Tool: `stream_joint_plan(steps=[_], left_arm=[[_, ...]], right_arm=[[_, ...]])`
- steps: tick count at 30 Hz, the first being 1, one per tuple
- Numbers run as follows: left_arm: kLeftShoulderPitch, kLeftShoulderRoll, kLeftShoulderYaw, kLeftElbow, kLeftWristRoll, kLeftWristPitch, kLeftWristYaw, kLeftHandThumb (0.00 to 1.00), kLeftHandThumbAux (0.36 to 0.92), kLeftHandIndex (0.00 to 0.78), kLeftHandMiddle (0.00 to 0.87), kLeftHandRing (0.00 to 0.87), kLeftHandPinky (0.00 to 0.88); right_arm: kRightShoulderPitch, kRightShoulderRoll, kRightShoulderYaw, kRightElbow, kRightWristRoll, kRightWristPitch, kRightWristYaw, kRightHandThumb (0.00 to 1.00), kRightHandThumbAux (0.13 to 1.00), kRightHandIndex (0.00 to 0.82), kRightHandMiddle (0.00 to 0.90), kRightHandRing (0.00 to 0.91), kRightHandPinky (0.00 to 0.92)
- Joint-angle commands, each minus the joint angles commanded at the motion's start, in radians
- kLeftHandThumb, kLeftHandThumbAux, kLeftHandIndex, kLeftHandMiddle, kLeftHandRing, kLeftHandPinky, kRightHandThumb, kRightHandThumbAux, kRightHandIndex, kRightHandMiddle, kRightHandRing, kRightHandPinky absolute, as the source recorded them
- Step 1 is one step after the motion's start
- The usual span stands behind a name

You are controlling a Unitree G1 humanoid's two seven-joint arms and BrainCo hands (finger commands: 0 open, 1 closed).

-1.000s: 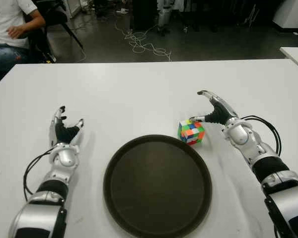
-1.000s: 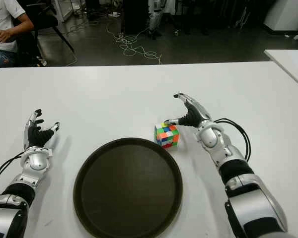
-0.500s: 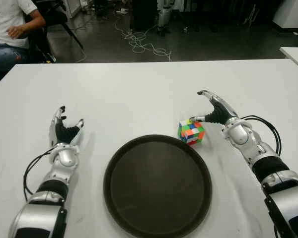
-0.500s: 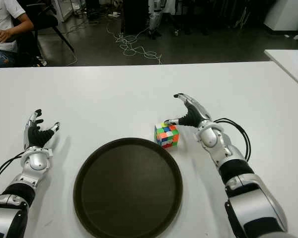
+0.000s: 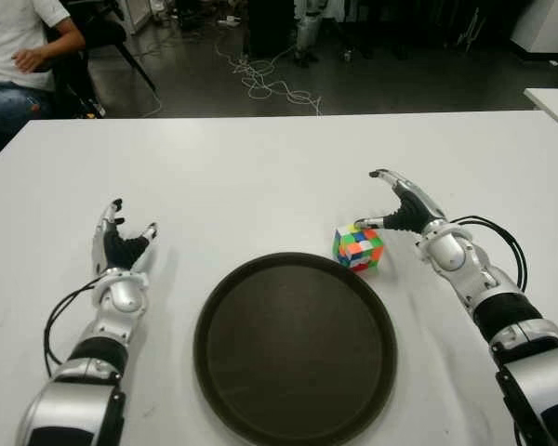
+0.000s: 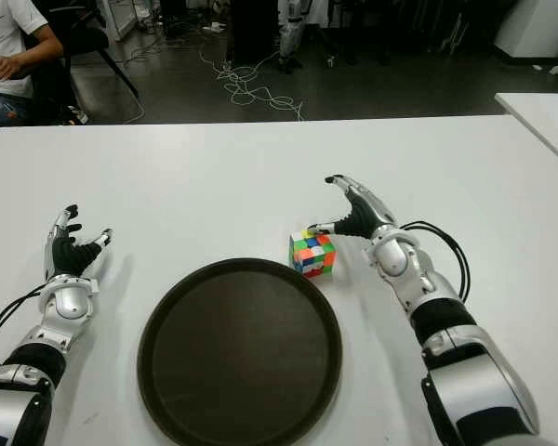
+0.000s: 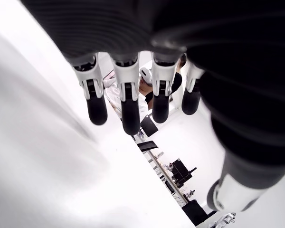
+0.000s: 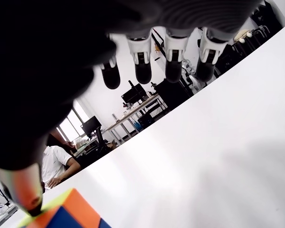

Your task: Pick up the Rubik's Cube and put it in the plate

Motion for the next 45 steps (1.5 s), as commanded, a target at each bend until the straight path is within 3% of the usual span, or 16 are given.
stream_joint_plan(steps=[3, 15, 31, 43, 45], left_arm=[[0.001, -0.001, 0.0, -0.001, 0.0, -0.003, 0.003, 0.173, 0.717, 0.091, 0.14, 0.143, 0.15], [0.0, 0.002, -0.002, 0.002, 0.003, -0.006, 0.003, 0.19, 0.726, 0.096, 0.144, 0.157, 0.189], [0.003, 0.001, -0.003, -0.005, 0.008, -0.002, 0.01, 0.168, 0.721, 0.094, 0.144, 0.148, 0.156], [0.002, -0.002, 0.002, -0.006, 0.002, 0.001, 0.004, 0.189, 0.715, 0.098, 0.146, 0.159, 0.196], [0.002, -0.002, 0.002, -0.005, 0.002, 0.0, 0.005, 0.191, 0.717, 0.097, 0.143, 0.149, 0.162]], right_arm=[[-0.01, -0.002, -0.008, 0.022, 0.003, -0.004, -0.018, 0.0, 0.723, 0.0, 0.0, 0.0, 0.0], [-0.039, -0.005, -0.008, 0.067, -0.037, 0.041, -0.144, 0.0, 0.601, 0.0, 0.0, 0.0, 0.003], [-0.078, -0.015, -0.019, 0.146, -0.048, 0.042, -0.253, 0.0, 0.694, 0.0, 0.0, 0.0, 0.0], [-0.086, -0.02, -0.024, 0.162, -0.045, 0.032, -0.275, 0.0, 0.707, 0.0, 0.0, 0.0, 0.0], [-0.088, -0.02, -0.024, 0.165, -0.044, 0.029, -0.278, 0.0, 0.691, 0.0, 0.0, 0.0, 0.0]])
